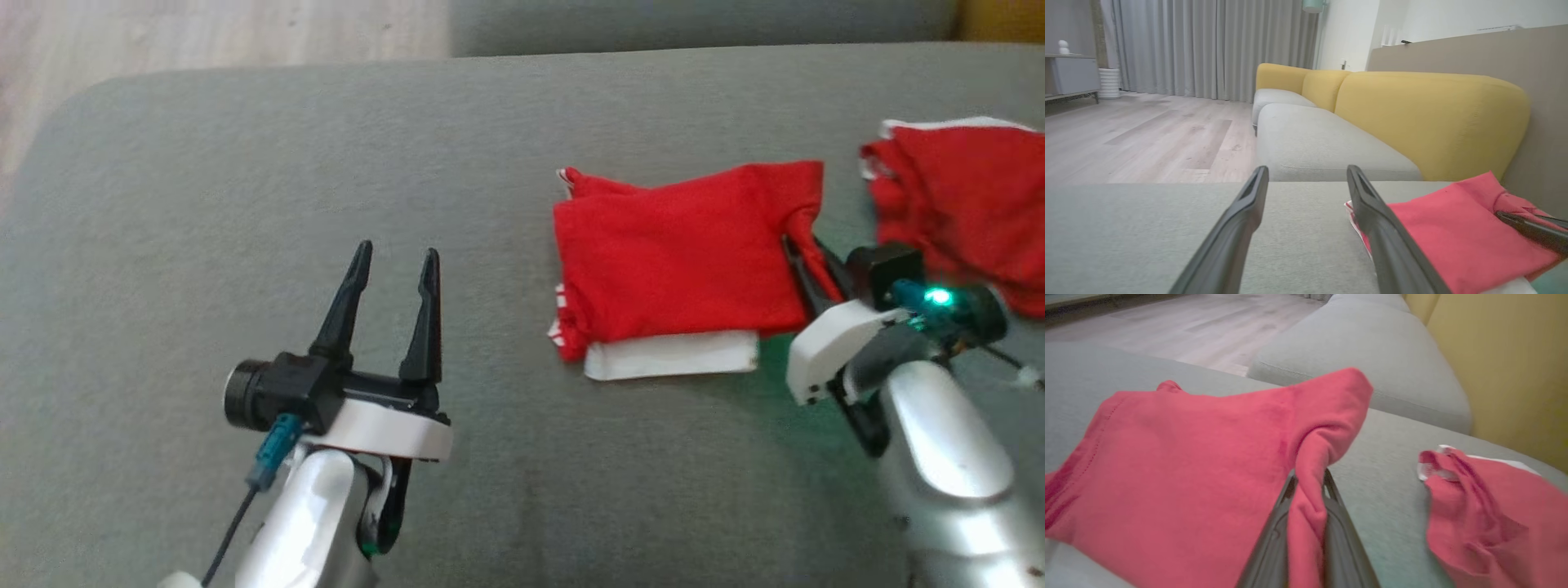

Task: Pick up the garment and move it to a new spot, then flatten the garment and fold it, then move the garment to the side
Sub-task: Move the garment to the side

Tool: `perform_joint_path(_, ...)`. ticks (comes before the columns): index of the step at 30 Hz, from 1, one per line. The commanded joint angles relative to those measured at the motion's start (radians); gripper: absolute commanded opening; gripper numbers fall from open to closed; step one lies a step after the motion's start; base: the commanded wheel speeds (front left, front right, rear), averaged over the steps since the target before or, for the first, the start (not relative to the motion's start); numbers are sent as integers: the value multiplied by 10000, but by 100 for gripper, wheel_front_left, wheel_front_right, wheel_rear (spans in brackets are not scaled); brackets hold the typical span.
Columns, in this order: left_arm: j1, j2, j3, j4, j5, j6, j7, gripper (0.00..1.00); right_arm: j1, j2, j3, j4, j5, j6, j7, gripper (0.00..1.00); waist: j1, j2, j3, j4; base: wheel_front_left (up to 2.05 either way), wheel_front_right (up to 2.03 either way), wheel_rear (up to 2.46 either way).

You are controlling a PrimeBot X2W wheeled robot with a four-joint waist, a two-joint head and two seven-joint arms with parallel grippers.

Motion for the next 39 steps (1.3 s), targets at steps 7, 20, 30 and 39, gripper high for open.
perform_joint_path(7,-581,74,141,-510,216,197,-80,100,-497,-2059,371,-2119,252,-7,898,0,1,0,684,-1188,0,0,0)
perform_joint_path(20,-1284,82,634,-421,647,-232,-80,100,-1510,-4622,-926,-2119,190,-7,1402,0,1,0,2047,-1351,0,0,0)
perform_joint_path(30,-1359,78,833,-382,731,-361,-80,100,-1853,-5002,-1751,-607,-299,-7,1441,0,1,0,2315,-1165,0,0,0)
perform_joint_path(39,-1216,76,1152,-284,759,-387,-80,100,-1999,-4178,-2597,-920,-1018,-7,1162,100,1,0,1880,-1201,0,0,0)
